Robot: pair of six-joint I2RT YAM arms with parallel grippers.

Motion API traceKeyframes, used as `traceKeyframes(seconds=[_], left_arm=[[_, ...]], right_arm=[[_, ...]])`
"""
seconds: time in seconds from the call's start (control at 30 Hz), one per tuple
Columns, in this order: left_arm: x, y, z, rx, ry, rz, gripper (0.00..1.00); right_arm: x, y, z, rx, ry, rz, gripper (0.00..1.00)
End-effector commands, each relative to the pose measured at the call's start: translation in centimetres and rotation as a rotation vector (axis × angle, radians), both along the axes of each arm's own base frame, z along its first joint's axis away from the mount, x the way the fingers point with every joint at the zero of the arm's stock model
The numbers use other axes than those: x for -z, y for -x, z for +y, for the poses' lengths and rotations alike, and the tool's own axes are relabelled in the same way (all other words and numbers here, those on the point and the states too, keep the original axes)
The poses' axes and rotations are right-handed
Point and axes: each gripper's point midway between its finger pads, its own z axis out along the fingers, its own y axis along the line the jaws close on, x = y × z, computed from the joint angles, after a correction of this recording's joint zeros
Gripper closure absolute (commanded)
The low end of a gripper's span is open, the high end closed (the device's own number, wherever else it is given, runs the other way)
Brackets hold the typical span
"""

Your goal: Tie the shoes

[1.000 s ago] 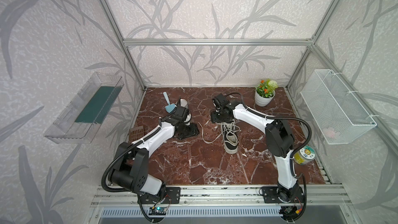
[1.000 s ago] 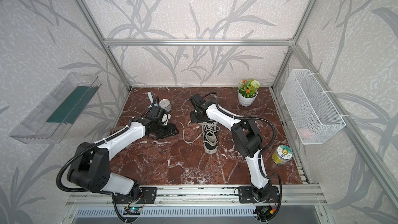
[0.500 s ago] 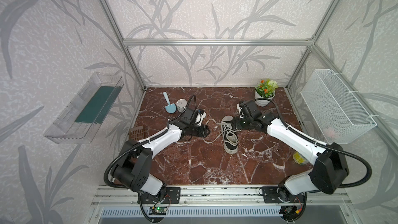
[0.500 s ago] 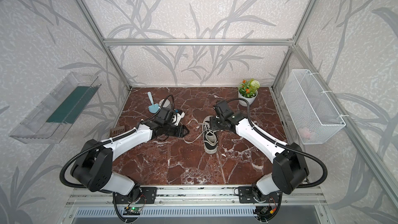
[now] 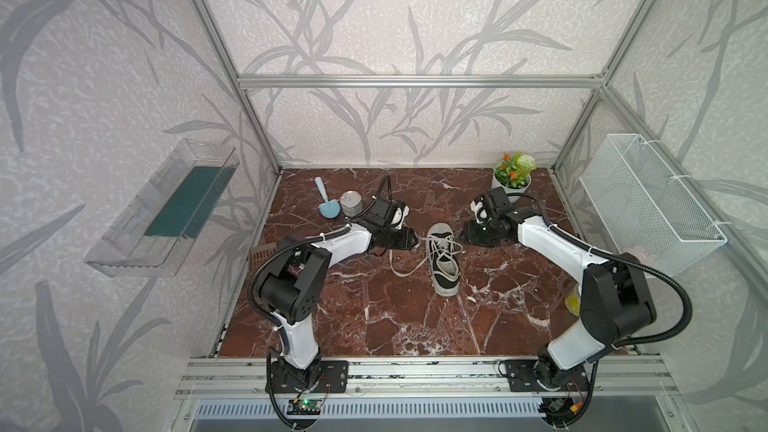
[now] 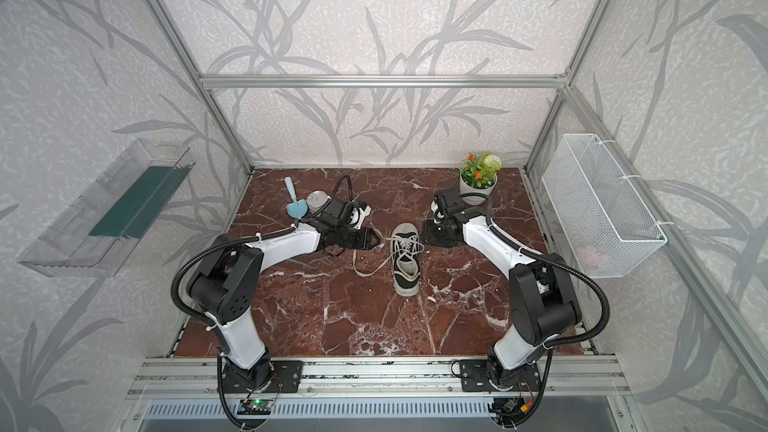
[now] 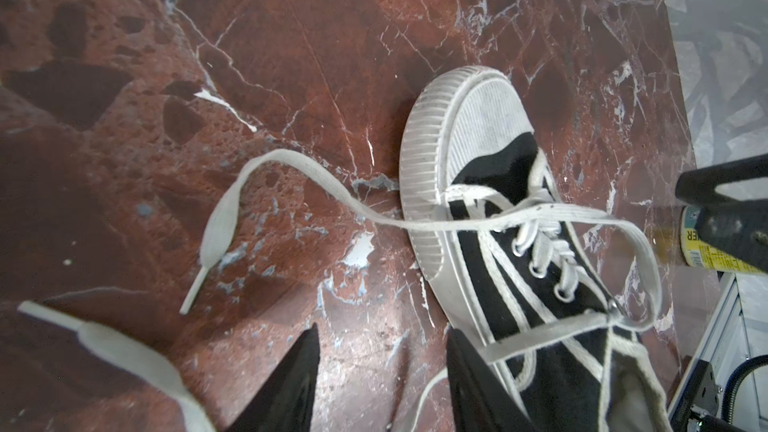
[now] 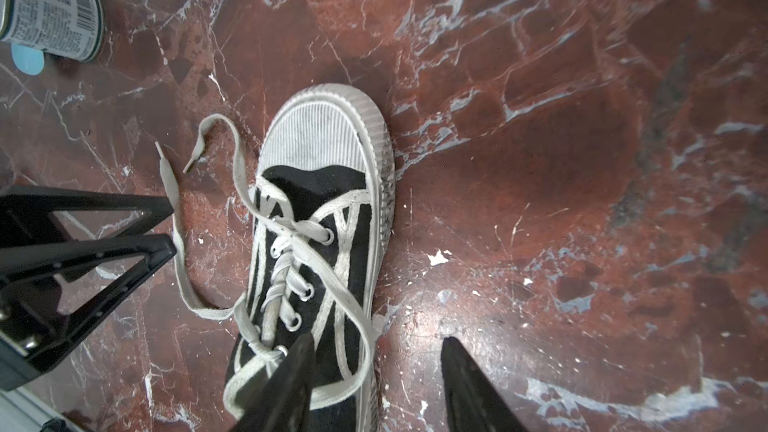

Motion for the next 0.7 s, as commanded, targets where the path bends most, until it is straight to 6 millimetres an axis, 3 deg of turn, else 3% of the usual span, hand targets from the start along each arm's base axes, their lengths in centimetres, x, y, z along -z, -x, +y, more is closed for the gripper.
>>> traceKeyframes(seconds=[0.0, 0.27, 0.47, 0.67], left_arm=[[-0.6, -1.7, -0.8, -0.023, 0.029, -0.008, 0.48], [-0.1, -4.4, -1.0, -0.118, 0.030, 0.006, 0.50], [0.4, -6.4, -1.8, -0.160, 0.064, 0.000, 0.70], [1.7, -6.8, -2.3, -0.170, 0.074, 0.025, 0.79]], right_arm=[[-0.6, -0.4, 1.2, -0.047, -0.058, -0.011, 0.51], [0.0, -0.7, 1.4, -0.045, -0.068, 0.005, 0.51], [0.1, -0.8, 1.3, -0.044, -0.068, 0.008, 0.54], [0.7, -0.7, 1.2, -0.045, -0.065, 0.022, 0.56]])
